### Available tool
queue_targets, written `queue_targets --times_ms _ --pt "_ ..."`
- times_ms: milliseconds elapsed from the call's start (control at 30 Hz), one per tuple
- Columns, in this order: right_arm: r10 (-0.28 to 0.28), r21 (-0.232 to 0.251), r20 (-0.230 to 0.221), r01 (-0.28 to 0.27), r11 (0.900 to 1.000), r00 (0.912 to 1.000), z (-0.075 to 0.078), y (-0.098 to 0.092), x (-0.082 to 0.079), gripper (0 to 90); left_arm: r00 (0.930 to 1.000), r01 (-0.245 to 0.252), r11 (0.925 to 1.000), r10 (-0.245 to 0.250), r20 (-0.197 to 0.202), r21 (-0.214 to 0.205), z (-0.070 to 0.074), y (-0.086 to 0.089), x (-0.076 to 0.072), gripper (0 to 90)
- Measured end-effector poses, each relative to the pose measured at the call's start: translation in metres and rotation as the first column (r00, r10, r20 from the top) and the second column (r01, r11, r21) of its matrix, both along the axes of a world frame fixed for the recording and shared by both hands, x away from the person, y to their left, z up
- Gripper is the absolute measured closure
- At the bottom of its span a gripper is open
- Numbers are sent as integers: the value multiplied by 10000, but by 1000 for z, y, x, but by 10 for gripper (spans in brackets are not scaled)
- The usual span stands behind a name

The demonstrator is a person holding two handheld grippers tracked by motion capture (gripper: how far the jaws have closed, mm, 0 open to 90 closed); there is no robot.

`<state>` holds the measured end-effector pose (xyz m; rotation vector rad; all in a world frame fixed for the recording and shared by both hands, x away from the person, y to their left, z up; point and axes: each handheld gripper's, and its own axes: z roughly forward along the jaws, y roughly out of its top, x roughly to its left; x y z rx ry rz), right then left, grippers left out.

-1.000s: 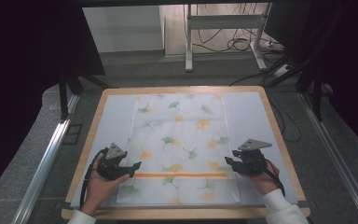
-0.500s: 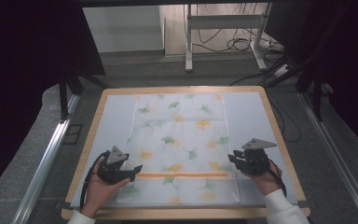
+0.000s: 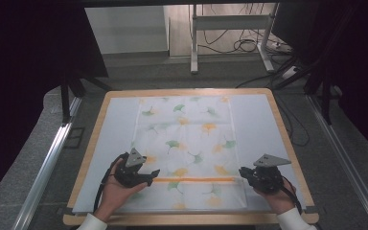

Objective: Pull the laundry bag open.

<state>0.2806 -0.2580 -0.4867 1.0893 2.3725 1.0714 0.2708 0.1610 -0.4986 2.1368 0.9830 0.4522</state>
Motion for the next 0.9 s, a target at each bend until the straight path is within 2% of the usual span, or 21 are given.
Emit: queue_targets --times_ms 200,433,567,900 --pt "58 -108 -64 -58 9999 10000 -1 0 -3 878 9993 380 9992 -380 20 -111 5 -19 4 305" --pt "149 -182 -40 -149 9997 9999 0 2 -6 886 9972 745 9970 -745 7 -207 10 -38 5 304" --pt "137 -141 -77 -138 9998 9999 0 2 -5 886 9962 844 9958 -851 -205 -352 11 -48 8 312" --pt "310 -145 -276 -314 9994 9991 -2 1 -11 886 9904 1256 9914 -1275 -541 -372 6 -71 12 323"
